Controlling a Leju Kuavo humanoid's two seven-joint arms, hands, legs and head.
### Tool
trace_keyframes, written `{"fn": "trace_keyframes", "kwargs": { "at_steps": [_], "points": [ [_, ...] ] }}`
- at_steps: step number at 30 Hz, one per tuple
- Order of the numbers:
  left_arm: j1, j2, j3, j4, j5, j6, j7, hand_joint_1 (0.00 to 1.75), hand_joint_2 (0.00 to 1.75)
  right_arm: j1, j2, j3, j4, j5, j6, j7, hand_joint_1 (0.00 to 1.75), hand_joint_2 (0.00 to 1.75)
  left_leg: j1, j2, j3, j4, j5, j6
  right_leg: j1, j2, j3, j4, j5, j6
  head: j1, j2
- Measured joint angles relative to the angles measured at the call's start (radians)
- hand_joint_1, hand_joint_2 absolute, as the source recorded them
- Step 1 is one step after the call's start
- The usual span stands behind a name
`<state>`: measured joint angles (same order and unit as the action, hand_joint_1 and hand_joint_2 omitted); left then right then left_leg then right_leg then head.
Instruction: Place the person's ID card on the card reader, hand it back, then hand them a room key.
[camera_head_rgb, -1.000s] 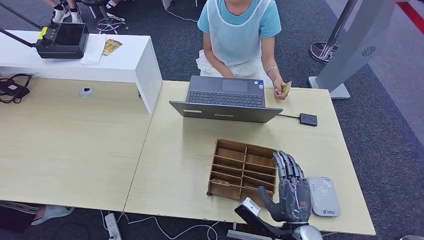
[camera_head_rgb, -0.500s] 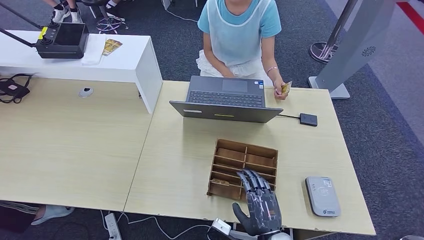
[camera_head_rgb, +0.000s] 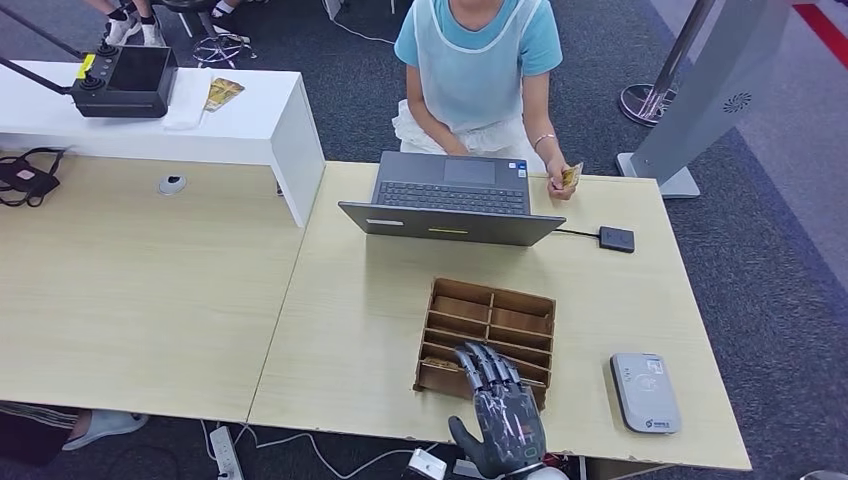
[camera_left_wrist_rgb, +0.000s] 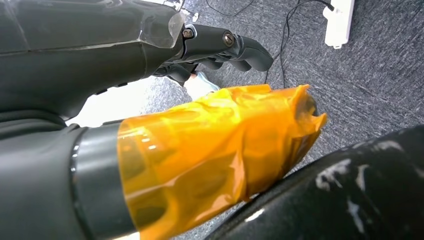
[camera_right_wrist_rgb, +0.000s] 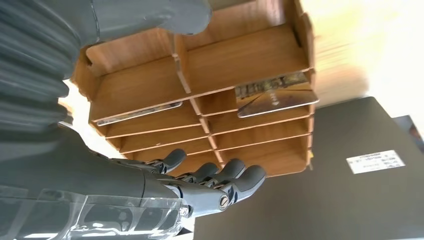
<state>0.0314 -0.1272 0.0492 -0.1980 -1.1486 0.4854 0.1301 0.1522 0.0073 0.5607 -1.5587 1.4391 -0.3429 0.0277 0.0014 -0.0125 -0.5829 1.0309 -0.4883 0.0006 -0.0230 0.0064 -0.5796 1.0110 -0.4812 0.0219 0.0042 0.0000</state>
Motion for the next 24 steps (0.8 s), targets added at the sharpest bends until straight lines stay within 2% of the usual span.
{"fn": "trace_keyframes", "kwargs": {
  "at_steps": [10, 24],
  "points": [
    [0.000, 0.000, 0.000, 0.000, 0.000, 0.000, 0.000, 0.00, 0.00, -0.035, -0.002, 0.029, 0.009, 0.029, 0.001, 0.013, 0.37, 1.75, 0.000, 0.000, 0.000, 0.000, 0.000, 0.000, 0.000, 0.000, 0.000, 0.000, 0.000, 0.000, 0.000, 0.000],
    [0.000, 0.000, 0.000, 0.000, 0.000, -0.003, -0.002, 0.00, 0.00, -0.065, -0.002, 0.029, 0.009, 0.122, 0.006, 0.048, 0.51, 1.75, 0.000, 0.000, 0.000, 0.000, 0.000, 0.000, 0.000, 0.000, 0.000, 0.000, 0.000, 0.000, 0.000, 0.000]
  ]
}}
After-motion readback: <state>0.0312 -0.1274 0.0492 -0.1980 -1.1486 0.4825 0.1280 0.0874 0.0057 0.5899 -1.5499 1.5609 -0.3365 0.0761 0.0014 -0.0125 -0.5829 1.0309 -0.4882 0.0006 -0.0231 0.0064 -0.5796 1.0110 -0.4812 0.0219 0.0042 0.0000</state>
